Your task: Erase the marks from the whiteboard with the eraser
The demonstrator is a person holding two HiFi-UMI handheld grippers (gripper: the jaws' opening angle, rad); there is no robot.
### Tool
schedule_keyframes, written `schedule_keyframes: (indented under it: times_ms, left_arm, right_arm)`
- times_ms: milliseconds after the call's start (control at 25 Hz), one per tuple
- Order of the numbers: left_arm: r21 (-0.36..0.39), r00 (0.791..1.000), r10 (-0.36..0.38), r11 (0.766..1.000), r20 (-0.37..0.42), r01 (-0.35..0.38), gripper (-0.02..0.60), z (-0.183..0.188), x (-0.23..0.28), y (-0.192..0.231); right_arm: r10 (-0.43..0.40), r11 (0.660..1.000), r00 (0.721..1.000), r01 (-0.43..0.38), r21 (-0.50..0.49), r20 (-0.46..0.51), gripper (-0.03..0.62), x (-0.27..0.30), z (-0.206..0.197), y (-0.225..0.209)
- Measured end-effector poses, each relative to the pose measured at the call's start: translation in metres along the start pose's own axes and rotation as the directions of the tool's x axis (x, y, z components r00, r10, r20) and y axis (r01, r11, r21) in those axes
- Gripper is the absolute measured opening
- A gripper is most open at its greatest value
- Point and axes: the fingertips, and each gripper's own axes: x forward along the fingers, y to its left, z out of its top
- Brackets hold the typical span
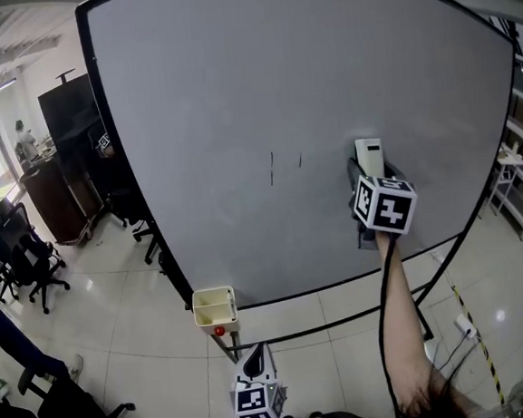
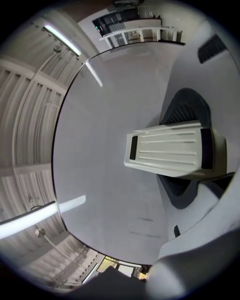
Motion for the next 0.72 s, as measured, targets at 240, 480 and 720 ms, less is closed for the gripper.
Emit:
schedule_keyframes:
  times_ms: [240,480,720]
  left_arm:
    - [0.002,1.0,0.007,1.0,0.001,-0.007,-0.014,-0.001,0.002,0.002]
    - [-0.012,1.0,0.017,1.0,-0.009,-0.017,-0.014,-0.003,-0.005,0.006]
    - [-0.016,1.0,0.022,1.0,0.008,-0.022,-0.014,0.004,-0.003,0.004]
  right_arm:
    - [-0.114,0.986,0.993,0.111,-0.125,-0.014,0.275,0.001,0.009,0.003]
    - [0.08,0.979,0.992,-0.096,-0.178,-0.098,0.276,-0.01,-0.001,0.108]
    - [0.253,0.855,0.945,-0.318,-0.41,-0.206,0.276,-0.026,-0.047,0.256]
